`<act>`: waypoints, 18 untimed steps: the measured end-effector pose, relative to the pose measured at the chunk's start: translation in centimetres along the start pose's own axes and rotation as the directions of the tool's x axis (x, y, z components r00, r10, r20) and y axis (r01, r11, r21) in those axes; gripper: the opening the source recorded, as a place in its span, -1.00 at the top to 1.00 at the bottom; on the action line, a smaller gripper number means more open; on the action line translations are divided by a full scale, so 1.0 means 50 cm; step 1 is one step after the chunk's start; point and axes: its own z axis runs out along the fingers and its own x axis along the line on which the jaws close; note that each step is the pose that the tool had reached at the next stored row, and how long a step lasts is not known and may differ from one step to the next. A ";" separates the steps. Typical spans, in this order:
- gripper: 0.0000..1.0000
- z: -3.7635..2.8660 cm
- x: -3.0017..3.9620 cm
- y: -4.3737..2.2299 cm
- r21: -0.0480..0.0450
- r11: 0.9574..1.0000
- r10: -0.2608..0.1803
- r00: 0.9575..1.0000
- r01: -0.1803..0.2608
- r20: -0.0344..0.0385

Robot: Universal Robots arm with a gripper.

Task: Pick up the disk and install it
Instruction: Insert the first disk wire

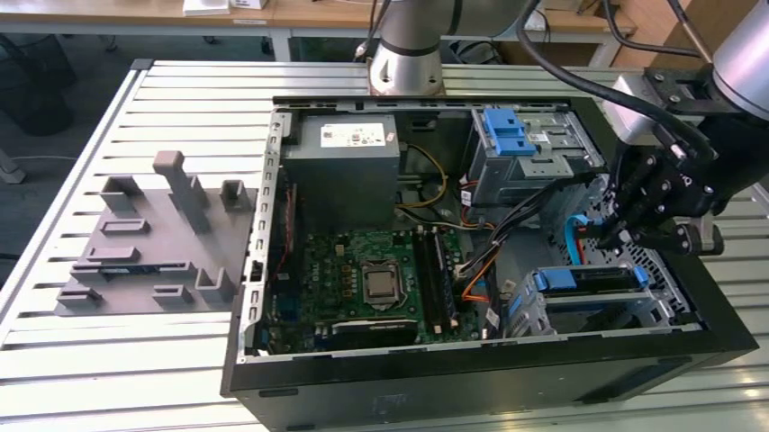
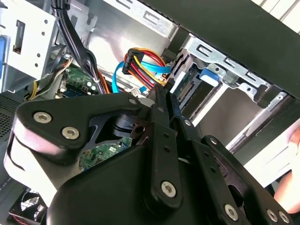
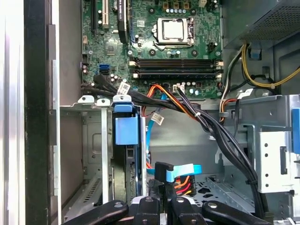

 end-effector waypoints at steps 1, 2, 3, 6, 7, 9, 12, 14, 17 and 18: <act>0.68 0.000 0.002 0.000 0.000 1.000 0.000 1.000 0.000 0.000; 0.68 0.001 0.003 0.000 0.000 1.000 0.000 1.000 0.000 0.000; 0.68 0.001 0.005 0.000 0.000 1.000 0.000 1.000 0.000 0.000; 0.68 0.001 0.009 0.000 0.000 1.000 0.000 1.000 0.000 0.000; 0.68 0.002 0.011 0.000 0.000 1.000 0.000 1.000 0.000 0.000; 0.68 0.002 0.013 0.000 0.000 1.000 0.001 1.000 -0.001 0.000; 0.68 0.003 0.017 -0.001 0.001 1.000 0.009 1.000 -0.009 0.000; 0.68 0.003 0.020 -0.001 0.001 1.000 0.012 1.000 -0.012 0.000; 0.68 0.004 0.020 -0.001 0.001 1.000 0.012 1.000 -0.012 0.000; 0.68 0.004 0.020 -0.001 0.001 1.000 0.012 1.000 -0.012 0.000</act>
